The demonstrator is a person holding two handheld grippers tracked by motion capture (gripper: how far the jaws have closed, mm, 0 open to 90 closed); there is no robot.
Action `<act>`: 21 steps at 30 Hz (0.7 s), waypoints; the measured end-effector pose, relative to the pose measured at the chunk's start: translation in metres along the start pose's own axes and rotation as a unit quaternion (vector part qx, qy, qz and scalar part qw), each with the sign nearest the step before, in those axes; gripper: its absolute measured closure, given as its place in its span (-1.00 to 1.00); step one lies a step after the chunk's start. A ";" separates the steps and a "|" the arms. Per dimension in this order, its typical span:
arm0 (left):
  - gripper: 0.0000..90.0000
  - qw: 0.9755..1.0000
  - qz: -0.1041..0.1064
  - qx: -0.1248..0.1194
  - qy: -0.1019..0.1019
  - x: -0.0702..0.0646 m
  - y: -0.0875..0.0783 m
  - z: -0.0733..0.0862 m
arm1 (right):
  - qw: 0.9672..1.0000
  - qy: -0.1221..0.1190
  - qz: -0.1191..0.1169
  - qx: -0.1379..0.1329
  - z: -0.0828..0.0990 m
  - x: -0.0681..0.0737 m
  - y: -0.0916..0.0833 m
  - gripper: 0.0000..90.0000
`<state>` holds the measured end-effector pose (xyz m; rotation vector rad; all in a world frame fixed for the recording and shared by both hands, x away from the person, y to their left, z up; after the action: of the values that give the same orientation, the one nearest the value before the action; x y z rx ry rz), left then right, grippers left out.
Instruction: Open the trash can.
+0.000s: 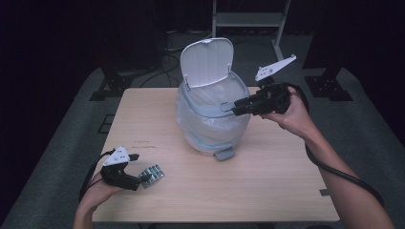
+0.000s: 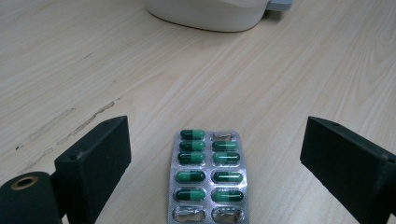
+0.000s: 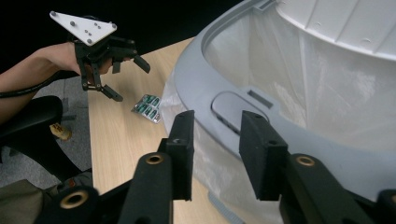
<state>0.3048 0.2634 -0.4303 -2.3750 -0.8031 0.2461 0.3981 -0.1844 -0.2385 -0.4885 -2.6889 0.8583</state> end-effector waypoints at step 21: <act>-0.83 1.000 0.001 0.003 0.001 -0.001 0.001 0.000 | 0.999 0.027 0.016 -0.020 0.046 -0.010 -0.024 -0.11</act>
<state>0.3046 0.2620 -0.4309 -2.3710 -0.7973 0.2453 0.3848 -0.2297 -0.2616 -0.5578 -2.6605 0.7915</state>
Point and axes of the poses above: each handheld gripper's, and its own axes: y roughly forward along the jaws, z roughly out of its underside, x roughly to its left, the point moved 1 cm from there along y, roughly forward along the jaws, and after that the axes turned 1 degree about y, right-handed, at the moved point
